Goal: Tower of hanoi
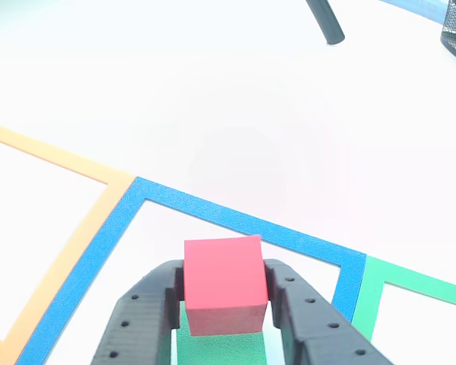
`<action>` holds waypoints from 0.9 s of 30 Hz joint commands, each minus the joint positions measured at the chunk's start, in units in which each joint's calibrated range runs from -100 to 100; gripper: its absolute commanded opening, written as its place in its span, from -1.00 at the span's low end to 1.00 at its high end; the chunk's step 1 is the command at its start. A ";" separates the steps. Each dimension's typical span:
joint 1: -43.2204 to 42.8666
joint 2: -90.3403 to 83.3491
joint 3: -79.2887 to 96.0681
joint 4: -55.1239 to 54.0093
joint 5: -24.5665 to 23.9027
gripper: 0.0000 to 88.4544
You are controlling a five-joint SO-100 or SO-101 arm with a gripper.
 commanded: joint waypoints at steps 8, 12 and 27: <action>0.79 1.11 -1.04 -2.60 0.36 -0.92; 1.27 2.56 -1.04 -3.57 0.36 -0.92; 1.37 4.98 -0.95 -5.60 0.36 -0.93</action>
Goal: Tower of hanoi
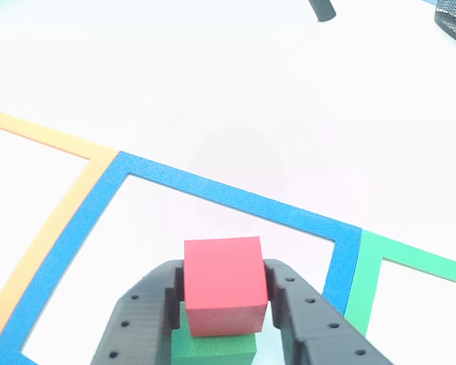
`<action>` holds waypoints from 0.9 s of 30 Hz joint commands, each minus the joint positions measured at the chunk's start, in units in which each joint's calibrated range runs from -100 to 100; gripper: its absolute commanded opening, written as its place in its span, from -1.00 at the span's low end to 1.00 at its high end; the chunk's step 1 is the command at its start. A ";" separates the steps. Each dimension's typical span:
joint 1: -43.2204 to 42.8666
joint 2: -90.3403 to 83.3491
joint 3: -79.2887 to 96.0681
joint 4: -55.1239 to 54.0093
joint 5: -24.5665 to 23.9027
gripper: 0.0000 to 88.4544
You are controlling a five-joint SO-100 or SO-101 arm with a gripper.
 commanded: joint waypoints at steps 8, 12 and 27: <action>-0.42 -0.59 -0.40 -1.25 0.36 -0.91; -0.42 -0.59 0.23 -1.57 0.36 -0.87; 0.44 0.46 0.60 -3.35 0.36 -0.63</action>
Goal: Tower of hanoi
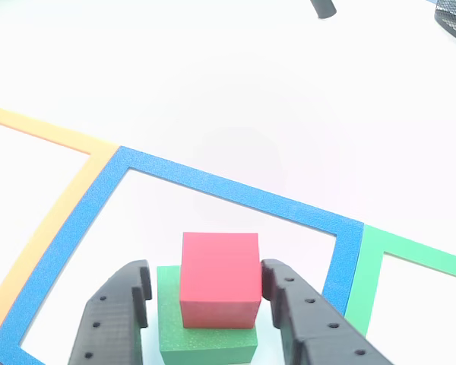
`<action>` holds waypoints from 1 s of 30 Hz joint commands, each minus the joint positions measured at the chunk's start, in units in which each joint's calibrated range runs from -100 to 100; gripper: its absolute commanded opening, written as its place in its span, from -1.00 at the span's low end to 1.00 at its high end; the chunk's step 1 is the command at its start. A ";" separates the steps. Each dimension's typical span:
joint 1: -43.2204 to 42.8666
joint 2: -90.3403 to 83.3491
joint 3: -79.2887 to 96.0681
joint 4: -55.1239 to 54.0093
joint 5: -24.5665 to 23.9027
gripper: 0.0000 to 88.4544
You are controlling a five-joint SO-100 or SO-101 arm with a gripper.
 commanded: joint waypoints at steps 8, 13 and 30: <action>0.25 -2.89 -0.84 -3.12 0.36 -0.59; -0.52 -9.52 -0.93 1.42 0.36 -0.60; 10.03 -49.16 -22.21 76.80 0.36 -0.97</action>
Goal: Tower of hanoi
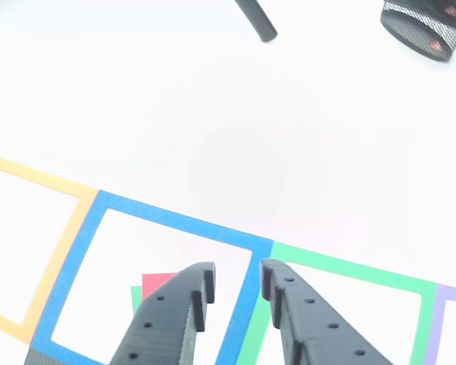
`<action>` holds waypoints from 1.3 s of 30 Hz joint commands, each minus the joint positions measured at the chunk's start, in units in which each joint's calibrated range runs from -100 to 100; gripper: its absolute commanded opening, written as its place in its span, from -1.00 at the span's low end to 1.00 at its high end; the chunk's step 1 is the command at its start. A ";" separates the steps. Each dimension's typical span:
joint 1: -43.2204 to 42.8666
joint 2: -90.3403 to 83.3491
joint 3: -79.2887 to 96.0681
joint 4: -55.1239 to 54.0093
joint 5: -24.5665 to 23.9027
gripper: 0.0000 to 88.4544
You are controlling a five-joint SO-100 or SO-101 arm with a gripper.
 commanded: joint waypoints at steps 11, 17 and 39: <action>22.95 -4.57 -60.00 65.40 0.00 -0.97; 34.45 3.99 -81.73 75.36 0.00 -0.97; 55.55 0.52 -63.28 65.40 0.00 -0.53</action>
